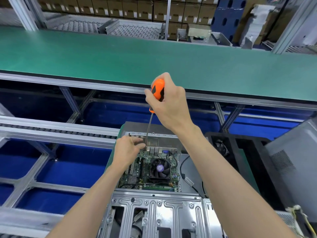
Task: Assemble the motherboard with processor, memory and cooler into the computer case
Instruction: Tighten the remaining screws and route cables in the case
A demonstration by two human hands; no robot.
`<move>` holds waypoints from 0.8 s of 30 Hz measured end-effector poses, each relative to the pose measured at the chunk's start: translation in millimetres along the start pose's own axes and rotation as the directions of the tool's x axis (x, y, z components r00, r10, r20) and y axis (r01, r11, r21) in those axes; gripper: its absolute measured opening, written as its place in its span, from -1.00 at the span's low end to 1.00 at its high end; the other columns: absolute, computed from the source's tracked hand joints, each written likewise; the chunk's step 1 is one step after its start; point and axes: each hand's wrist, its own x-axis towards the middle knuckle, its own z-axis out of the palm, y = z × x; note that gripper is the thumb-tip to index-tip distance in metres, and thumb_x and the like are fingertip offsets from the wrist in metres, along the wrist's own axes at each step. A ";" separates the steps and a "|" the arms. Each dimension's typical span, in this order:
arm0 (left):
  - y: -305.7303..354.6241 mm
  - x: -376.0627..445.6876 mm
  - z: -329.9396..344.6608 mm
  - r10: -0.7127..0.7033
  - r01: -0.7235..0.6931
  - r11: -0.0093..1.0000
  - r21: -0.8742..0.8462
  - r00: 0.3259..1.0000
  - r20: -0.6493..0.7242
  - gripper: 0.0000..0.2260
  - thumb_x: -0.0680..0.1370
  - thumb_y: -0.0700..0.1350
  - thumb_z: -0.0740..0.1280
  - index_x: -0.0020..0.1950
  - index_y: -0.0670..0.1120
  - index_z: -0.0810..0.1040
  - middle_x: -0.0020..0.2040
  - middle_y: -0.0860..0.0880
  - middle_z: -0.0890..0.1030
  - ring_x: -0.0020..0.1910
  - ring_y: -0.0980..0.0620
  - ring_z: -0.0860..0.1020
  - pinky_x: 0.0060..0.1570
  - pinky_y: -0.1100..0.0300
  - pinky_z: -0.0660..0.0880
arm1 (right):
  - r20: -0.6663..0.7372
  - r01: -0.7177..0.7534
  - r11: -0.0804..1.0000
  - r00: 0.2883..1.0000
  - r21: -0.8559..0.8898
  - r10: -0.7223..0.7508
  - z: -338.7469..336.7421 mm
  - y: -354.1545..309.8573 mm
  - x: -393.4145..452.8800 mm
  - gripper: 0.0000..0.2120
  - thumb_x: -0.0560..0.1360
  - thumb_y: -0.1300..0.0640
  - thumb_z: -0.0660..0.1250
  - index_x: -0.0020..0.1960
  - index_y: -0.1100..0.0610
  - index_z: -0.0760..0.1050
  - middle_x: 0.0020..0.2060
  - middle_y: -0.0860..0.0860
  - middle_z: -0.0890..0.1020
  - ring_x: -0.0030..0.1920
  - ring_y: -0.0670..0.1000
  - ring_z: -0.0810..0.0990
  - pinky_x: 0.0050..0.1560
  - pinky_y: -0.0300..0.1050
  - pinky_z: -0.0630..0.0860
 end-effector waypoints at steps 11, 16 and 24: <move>-15.1 -19.8 69.9 -0.729 0.627 0.030 -0.778 0.547 0.412 -0.65 0.65 -0.38 0.06 0.42 -0.35 0.37 -0.54 -0.06 0.22 -0.62 0.09 0.06 -0.50 0.21 0.09 | -0.039 -0.063 0.998 0.997 -0.026 0.061 12.3 29.6 -9.1 -0.79 0.57 0.03 0.36 -0.02 0.12 0.37 -0.43 -0.03 0.42 -0.39 -0.01 0.48 -0.38 -0.11 0.47; -24.2 -3.3 78.7 -0.696 0.544 -0.187 -0.818 0.514 0.501 -0.64 0.69 -0.30 0.09 0.51 -0.27 0.29 -0.20 -0.27 0.56 -0.71 0.13 0.06 -0.68 0.31 0.09 | -0.048 -0.072 0.997 0.996 -0.027 0.071 11.4 35.5 -9.5 -0.79 0.57 0.01 0.36 -0.01 0.11 0.38 -0.41 -0.02 0.44 -0.38 0.01 0.50 -0.35 -0.07 0.50; -34.2 7.1 87.7 -0.633 0.606 -0.240 -0.758 0.495 0.595 -0.75 0.71 -0.21 0.09 0.36 -0.17 0.42 -0.16 -0.14 0.53 -0.70 0.14 0.08 -0.70 0.36 0.17 | -0.063 -0.083 0.997 0.995 0.004 0.083 11.7 39.3 -7.4 -0.81 0.56 0.04 0.36 -0.03 0.10 0.38 -0.45 -0.07 0.39 -0.40 0.00 0.48 -0.37 -0.11 0.47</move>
